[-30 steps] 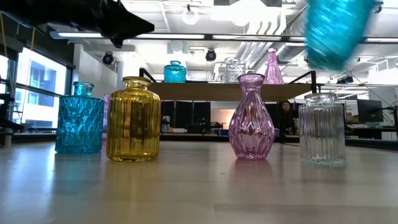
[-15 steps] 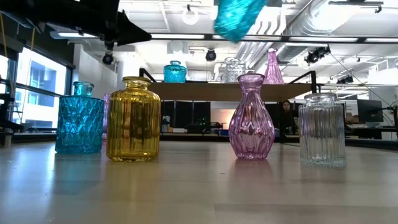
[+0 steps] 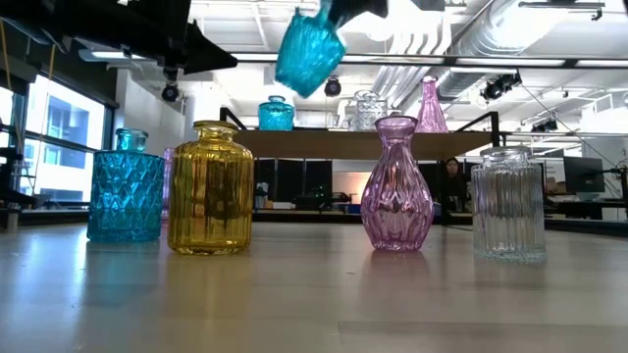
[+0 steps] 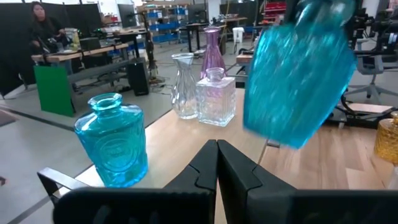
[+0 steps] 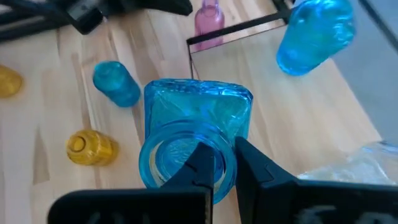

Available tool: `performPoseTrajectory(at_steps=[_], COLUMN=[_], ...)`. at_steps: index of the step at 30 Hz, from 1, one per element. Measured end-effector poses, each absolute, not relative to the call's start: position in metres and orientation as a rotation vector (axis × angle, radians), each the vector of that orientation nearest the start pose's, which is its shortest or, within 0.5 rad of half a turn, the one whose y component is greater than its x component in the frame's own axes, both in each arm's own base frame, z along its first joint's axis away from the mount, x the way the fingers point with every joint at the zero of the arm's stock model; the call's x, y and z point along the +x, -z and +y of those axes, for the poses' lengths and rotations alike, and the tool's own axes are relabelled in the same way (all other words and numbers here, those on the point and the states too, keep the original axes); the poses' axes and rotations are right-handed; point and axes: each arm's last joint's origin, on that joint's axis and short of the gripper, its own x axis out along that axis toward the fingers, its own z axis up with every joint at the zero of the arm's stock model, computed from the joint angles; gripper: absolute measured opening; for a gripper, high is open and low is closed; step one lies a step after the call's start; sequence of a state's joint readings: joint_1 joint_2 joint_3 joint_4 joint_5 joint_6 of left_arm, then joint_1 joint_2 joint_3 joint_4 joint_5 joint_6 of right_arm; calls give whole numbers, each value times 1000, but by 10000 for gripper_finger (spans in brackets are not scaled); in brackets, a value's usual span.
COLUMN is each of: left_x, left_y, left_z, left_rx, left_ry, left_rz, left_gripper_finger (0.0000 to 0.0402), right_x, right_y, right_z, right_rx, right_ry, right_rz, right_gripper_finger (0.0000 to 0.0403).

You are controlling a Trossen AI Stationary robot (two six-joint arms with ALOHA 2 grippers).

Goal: Sort vases onto shelf
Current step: Put the right blue vase on the shelf aligned with the other blue vase

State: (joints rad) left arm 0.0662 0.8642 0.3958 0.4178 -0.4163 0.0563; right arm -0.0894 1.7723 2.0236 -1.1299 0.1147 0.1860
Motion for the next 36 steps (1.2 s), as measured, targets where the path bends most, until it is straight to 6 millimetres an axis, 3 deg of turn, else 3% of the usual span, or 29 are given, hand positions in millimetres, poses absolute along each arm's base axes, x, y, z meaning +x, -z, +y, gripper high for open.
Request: performPoseTrajectory(at_steps=[9,16,30,36], left_x=[187,188,200,212], left_y=[-242,-242,-232,-220], left_z=[24,22,22,23], left_rx=[63,45,21,24], left_ry=[-474,-411,-335,-335], left_rz=[67,61,99,125], left_gripper_finger=[0,0,0,0], right_x=[397,394,395,391], right_y=[-400,-381,-406,-402], right_z=[-74,-107,-92,-91], right_rx=[130,228,165,184], right_ry=[236,213,149,152], right_rz=[939,963,874,925], right_gripper_finger=[7,7,7,7])
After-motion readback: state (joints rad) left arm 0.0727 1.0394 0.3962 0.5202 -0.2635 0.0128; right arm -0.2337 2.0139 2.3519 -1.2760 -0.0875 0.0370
